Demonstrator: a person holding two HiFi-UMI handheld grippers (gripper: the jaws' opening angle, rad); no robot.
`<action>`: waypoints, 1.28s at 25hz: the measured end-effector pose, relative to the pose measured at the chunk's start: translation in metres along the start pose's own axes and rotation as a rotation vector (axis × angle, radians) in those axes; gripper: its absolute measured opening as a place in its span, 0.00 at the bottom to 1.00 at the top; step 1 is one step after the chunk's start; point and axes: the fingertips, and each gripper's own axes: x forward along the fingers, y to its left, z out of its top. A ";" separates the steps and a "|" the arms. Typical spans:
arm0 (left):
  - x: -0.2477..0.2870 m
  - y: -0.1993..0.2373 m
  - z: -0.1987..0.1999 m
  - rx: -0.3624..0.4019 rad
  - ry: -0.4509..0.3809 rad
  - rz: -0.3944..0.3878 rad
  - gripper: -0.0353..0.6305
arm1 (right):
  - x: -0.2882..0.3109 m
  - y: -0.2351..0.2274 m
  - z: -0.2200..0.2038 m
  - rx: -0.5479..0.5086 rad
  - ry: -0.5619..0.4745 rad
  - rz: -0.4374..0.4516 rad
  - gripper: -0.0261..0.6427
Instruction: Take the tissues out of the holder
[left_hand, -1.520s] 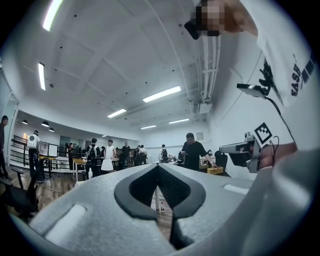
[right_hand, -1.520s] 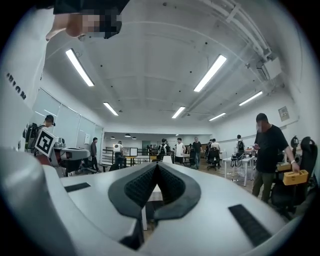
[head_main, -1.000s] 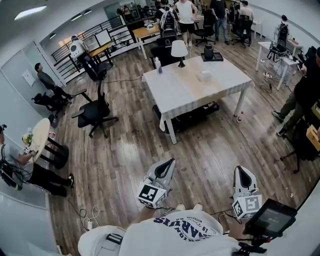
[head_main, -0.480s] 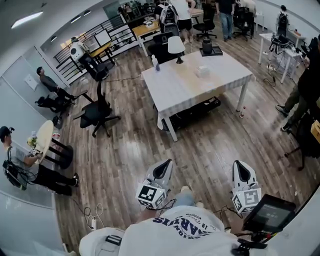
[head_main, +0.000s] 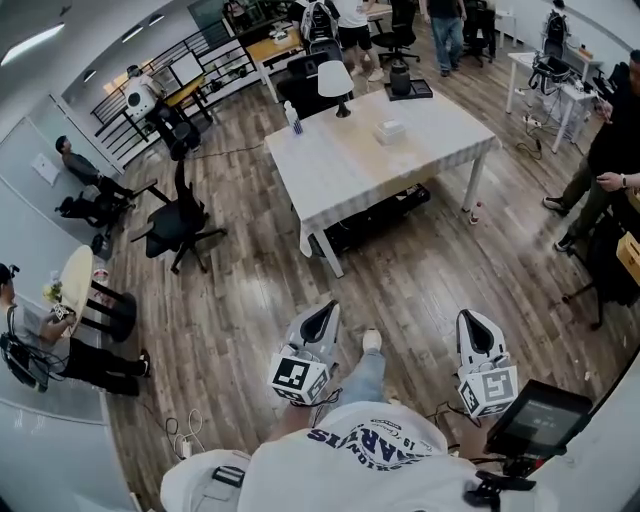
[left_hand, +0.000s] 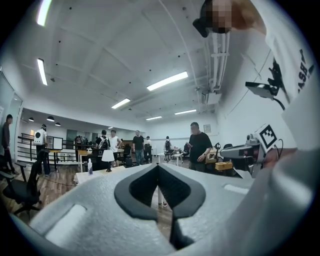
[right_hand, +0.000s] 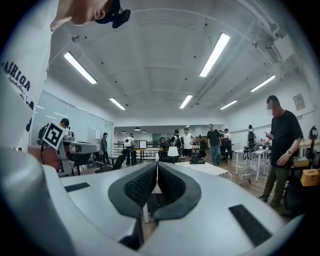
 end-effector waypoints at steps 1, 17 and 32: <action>0.008 0.004 -0.001 -0.004 0.000 -0.005 0.06 | 0.008 -0.002 0.000 -0.004 0.005 -0.001 0.05; 0.158 0.118 -0.007 -0.044 0.007 -0.092 0.06 | 0.177 -0.052 0.013 0.030 0.043 -0.086 0.05; 0.239 0.218 -0.014 -0.061 0.024 -0.117 0.06 | 0.304 -0.066 0.021 0.043 0.069 -0.111 0.05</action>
